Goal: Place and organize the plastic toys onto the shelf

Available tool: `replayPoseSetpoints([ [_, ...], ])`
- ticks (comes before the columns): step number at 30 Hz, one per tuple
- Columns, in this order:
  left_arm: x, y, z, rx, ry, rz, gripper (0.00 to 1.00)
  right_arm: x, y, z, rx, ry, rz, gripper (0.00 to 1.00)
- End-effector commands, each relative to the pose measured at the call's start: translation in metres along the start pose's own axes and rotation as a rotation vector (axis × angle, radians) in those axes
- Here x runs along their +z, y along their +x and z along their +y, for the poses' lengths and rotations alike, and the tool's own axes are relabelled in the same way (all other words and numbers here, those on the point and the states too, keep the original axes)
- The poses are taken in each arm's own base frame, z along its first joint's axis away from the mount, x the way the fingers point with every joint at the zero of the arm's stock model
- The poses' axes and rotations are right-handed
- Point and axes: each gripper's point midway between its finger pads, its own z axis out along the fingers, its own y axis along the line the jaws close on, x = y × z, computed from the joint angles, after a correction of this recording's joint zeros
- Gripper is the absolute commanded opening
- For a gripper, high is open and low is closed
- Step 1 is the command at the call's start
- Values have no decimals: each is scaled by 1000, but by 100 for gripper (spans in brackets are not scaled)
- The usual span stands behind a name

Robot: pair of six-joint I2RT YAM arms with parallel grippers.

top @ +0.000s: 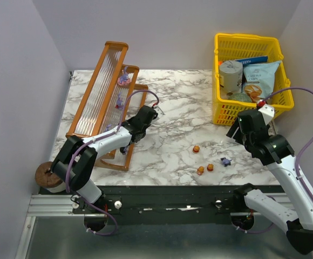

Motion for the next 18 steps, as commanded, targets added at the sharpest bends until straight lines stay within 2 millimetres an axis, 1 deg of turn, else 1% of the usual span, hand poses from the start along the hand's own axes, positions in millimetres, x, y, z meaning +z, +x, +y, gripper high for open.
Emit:
replayPoseSetpoints([
  [1, -2, -9, 8, -35, -30, -14, 4, 1, -2, 2, 13, -11, -7, 76],
  [6, -7, -13, 11, -23, -44, -14, 2, 2, 1, 5, 16, -23, 4, 76],
  [10, -15, -18, 8, -13, -37, -30, 0, 3, 3, 7, 18, -31, 11, 76],
  [14, -27, -29, 0, 3, -19, -59, 0, 2, 4, 8, 22, -42, 14, 76],
  [17, -39, -38, 1, 3, -20, -86, 0, 3, 5, 10, 23, -49, 21, 76],
  [18, -44, -43, -2, 12, -11, -98, 0, 3, 5, 10, 25, -51, 21, 76],
])
